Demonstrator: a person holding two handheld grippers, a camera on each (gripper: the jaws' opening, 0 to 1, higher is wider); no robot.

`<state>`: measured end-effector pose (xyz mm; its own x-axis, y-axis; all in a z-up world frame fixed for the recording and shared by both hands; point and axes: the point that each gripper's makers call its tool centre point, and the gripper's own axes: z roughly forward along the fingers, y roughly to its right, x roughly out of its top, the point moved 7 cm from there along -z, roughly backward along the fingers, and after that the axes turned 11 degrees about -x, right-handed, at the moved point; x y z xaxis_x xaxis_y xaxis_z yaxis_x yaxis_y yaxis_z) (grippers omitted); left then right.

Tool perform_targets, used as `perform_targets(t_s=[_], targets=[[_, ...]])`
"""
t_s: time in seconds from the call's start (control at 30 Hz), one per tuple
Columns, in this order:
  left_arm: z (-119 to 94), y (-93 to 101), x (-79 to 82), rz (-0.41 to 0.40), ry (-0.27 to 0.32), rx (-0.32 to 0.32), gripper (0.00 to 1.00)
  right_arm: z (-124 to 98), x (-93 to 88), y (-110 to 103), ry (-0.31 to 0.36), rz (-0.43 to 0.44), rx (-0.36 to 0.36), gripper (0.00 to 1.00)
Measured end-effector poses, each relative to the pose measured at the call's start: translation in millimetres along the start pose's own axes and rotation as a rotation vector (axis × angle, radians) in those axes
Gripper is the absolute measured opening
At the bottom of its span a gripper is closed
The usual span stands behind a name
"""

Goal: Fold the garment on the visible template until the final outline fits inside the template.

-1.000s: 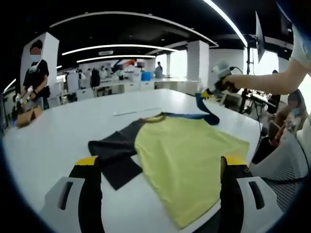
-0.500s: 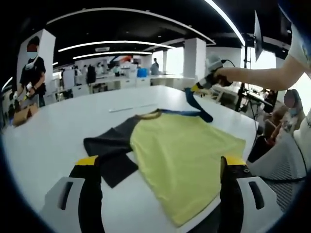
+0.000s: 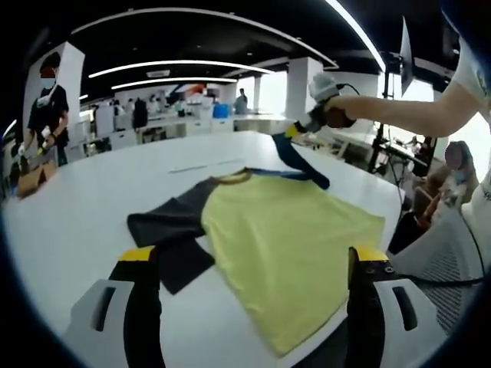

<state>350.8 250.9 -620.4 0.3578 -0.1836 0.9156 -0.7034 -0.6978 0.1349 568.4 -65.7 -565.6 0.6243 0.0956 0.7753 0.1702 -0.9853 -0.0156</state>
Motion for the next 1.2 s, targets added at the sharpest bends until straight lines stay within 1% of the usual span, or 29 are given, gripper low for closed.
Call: perform_targets(t_s=[0.07,0.17,0.3,0.6,0.8,0.97,1.07,1.2], targets=[[0.6,0.5,-0.4,0.003,-0.004,-0.004,0.98,1.0,3.7,-6.4,0.003,-0.007,0.011,0.0],[1.2,1.0,0.2,-0.013,0.014,-0.016,0.97,2.2,8.2,-15.7,0.006,-0.013,0.027,0.0],[0.6,0.9,0.5,-0.003,0.005,-0.016,0.97,4.8,13.6,-28.1,0.016,-0.028,0.048,0.0],[-1.0,-1.6,-2.1,-0.009,-0.001,0.001,0.96,11.4,18.4,-51.4,0.016,-0.039,0.096,0.0],[-2.0,-2.6,-5.6,-0.017,-0.005,0.012,0.96,28.0,25.7,-69.2,0.026,-0.091,0.129,0.0],[-3.7,-5.7,-5.7,-0.02,-0.003,0.027,0.96,26.2,21.2,-90.5,0.037,-0.126,0.165,0.0],[-4.4,-7.3,-6.0,-0.023,-0.002,0.035,0.96,25.2,19.7,-102.4,0.05,-0.146,0.201,0.0],[-5.0,-8.4,-8.4,-0.027,-0.01,0.045,0.96,26.2,15.1,-115.5,0.057,-0.203,0.233,0.0]])
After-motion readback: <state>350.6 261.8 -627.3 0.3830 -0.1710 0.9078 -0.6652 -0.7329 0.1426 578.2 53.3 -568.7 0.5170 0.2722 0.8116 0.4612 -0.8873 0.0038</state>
